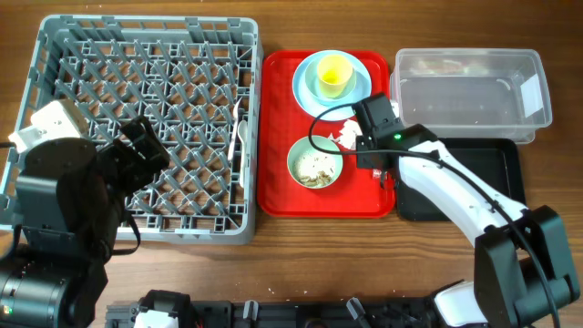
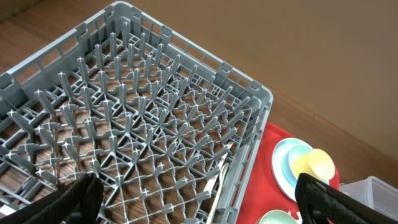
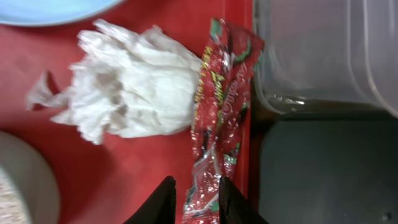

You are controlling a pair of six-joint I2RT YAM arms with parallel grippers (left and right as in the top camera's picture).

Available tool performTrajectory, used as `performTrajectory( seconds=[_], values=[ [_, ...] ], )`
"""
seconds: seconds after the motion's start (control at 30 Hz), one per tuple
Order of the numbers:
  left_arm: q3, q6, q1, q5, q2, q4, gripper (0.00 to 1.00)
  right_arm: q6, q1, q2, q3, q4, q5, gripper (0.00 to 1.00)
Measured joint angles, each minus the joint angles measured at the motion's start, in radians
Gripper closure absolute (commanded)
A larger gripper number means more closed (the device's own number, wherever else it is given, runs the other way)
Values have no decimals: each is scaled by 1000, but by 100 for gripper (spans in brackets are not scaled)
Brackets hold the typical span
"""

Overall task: Sort waste into correct bins and load items into the dishwasher rack
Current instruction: 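Reach the right gripper to the red snack wrapper and grasp it, then drop the red wrapper into the clear plastic bin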

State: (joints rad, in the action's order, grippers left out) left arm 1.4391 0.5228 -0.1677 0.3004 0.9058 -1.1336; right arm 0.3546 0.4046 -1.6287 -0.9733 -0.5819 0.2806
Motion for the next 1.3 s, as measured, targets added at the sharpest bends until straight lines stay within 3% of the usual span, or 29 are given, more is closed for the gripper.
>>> performTrajectory(
  seconds=[0.2, 0.27, 0.4, 0.53, 0.57, 0.63, 0.7, 0.8, 0.83, 0.87, 0.93, 0.97, 1.03, 1.1, 1.2, 1.3],
  values=[
    [0, 0, 0, 0, 0, 1, 0, 1, 0, -1, 167, 262, 39, 75],
    [0, 0, 0, 0, 0, 0, 0, 1, 0, -1, 206, 311, 39, 96],
    [0, 0, 0, 0, 0, 0, 0, 8, 0, -1, 215, 294, 39, 96],
    [0, 0, 0, 0, 0, 0, 0, 8, 0, 172, 31, 2, 40, 96],
    [0, 0, 0, 0, 0, 0, 0, 8, 0, 317, -58, 20, 53, 96],
    [0, 0, 0, 0, 0, 0, 0, 8, -2, 445, -90, 33, 113, 96],
    [0, 0, 0, 0, 0, 0, 0, 19, -34, 471, -90, 37, 184, 96],
    [0, 0, 0, 0, 0, 2, 0, 92, -203, 378, -66, 105, 252, 95],
    [0, 0, 0, 0, 0, 0, 0, 119, -298, 279, -62, 165, 198, 93],
    [0, 0, 0, 0, 0, 1, 0, 129, -347, 224, -55, 217, 132, 78],
    [0, 0, 0, 0, 1, 0, 0, 142, -459, 76, -54, 315, -38, 16],
    [0, 0, 1, 0, 1, 1, 0, 114, -500, 27, -49, 359, -114, 9],
    [0, 0, 1, 0, 1, 0, 0, 64, -547, 12, -48, 367, -203, 11],
    [0, 0, 1, 0, 1, 0, 0, 37, -579, 66, -51, 320, -275, 21],
    [0, 0, 1, 0, 1, 0, 0, 37, -573, 259, -79, 243, -435, 24],
    [0, 0, 1, 0, 1, 0, 0, 71, -459, 471, -111, 52, -512, 28]
  ],
)
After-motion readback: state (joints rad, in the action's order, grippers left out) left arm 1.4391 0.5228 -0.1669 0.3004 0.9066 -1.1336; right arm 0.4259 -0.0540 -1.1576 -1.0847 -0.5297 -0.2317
